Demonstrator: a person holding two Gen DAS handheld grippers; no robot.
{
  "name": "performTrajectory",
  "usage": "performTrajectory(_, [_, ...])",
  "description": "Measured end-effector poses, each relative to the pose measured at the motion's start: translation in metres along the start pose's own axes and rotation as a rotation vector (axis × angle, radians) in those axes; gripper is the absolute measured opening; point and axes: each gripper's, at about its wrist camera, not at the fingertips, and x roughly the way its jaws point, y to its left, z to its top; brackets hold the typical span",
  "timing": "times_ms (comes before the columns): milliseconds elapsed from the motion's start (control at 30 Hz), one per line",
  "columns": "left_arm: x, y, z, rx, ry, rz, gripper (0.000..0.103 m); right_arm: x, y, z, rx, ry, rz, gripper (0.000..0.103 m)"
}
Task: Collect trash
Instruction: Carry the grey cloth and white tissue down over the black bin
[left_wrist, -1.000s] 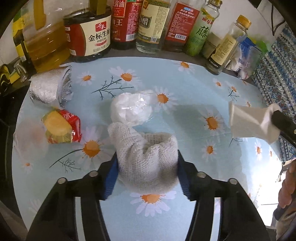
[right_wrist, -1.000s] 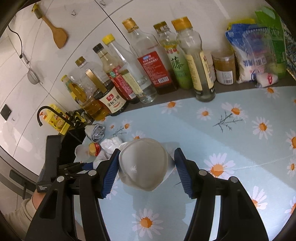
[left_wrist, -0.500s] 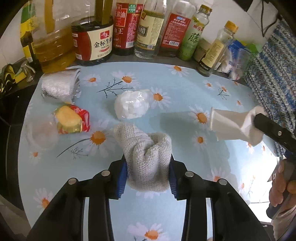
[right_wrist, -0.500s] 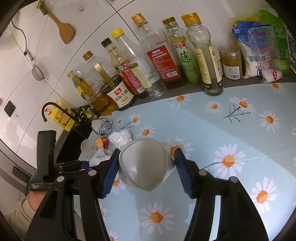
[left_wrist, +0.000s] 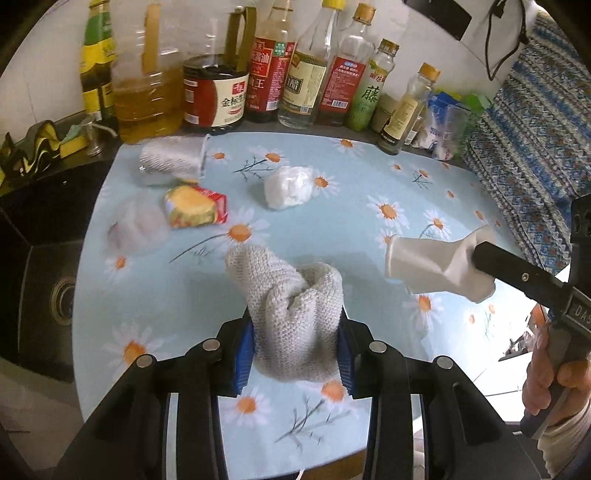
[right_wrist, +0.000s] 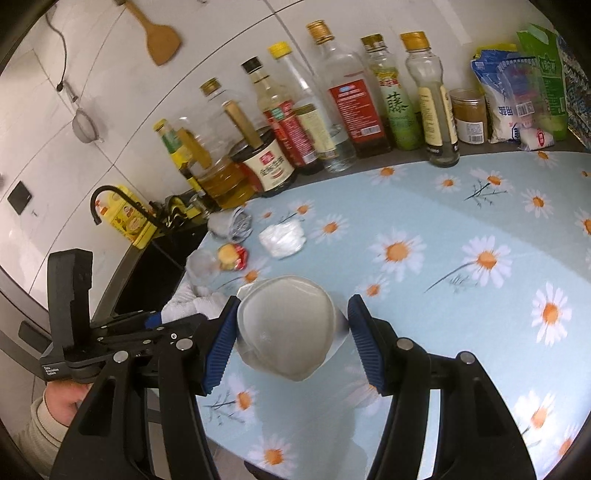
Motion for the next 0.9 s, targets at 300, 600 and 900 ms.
performTrajectory(300, [-0.031,0.015,-0.043,0.016,-0.002,-0.022,0.036,-0.007,0.043,-0.046,0.004,0.010,-0.012,0.060])
performTrajectory(600, [-0.054,0.023,-0.090,0.046,0.009,-0.044,0.036,-0.014,0.076,-0.093,0.021,0.027,-0.028,0.060])
performTrajectory(900, [-0.067,0.035,-0.129,0.054,0.026,-0.067,0.036,-0.018,0.105,-0.134,0.032,0.043,-0.034,0.060])
